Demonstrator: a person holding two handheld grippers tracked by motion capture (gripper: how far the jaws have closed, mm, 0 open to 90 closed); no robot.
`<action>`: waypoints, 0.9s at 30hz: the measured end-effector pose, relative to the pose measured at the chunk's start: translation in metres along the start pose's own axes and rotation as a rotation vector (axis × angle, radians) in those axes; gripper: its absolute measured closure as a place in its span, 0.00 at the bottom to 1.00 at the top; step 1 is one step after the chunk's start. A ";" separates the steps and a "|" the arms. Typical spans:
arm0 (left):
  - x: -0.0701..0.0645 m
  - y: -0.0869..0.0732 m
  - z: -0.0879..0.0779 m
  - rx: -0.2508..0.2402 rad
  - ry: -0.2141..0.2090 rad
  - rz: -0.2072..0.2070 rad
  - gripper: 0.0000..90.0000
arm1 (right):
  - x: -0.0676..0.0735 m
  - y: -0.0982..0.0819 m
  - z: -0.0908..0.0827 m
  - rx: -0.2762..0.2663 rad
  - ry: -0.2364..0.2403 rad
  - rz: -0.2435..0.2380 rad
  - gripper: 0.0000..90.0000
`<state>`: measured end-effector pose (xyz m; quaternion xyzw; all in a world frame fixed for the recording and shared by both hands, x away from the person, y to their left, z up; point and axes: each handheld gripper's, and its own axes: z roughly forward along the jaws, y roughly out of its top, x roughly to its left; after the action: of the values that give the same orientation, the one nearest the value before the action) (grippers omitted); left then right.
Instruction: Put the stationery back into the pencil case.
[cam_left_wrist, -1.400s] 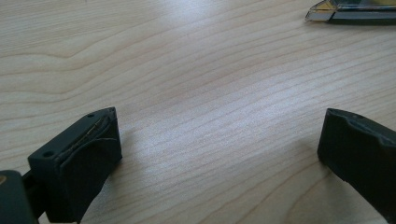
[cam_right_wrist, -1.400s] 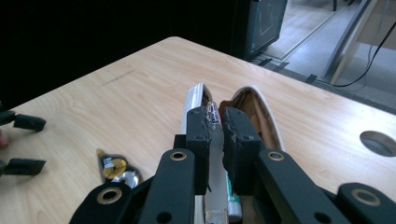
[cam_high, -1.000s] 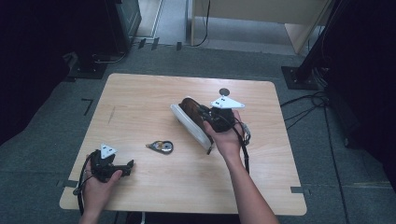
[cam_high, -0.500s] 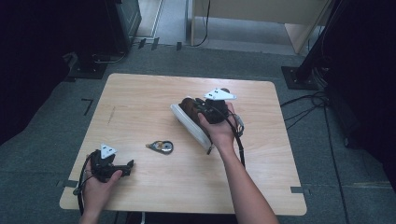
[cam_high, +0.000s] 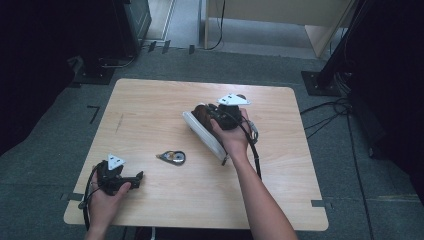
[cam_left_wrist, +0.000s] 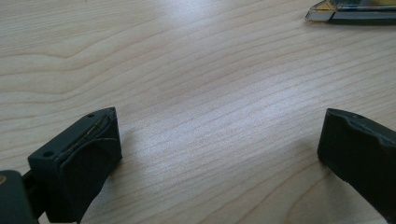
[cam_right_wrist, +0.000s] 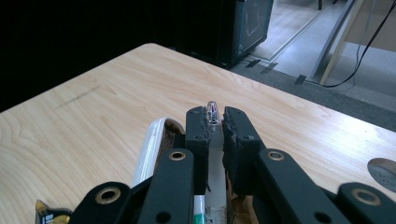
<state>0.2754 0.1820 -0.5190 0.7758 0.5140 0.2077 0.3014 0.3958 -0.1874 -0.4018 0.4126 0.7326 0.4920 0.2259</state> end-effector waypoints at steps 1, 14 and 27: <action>0.000 0.000 0.000 0.000 0.000 0.000 0.00 | 0.000 0.000 0.000 -0.004 -0.002 0.000 0.90; 0.000 0.000 0.000 0.000 0.000 0.000 0.00 | 0.001 -0.013 -0.004 0.062 0.002 -0.039 0.90; 0.000 0.000 0.000 0.000 0.000 0.000 0.00 | 0.003 -0.026 -0.001 0.148 0.010 -0.055 0.89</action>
<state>0.2754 0.1819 -0.5190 0.7756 0.5142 0.2077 0.3015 0.3834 -0.1897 -0.4251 0.4055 0.7792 0.4320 0.2046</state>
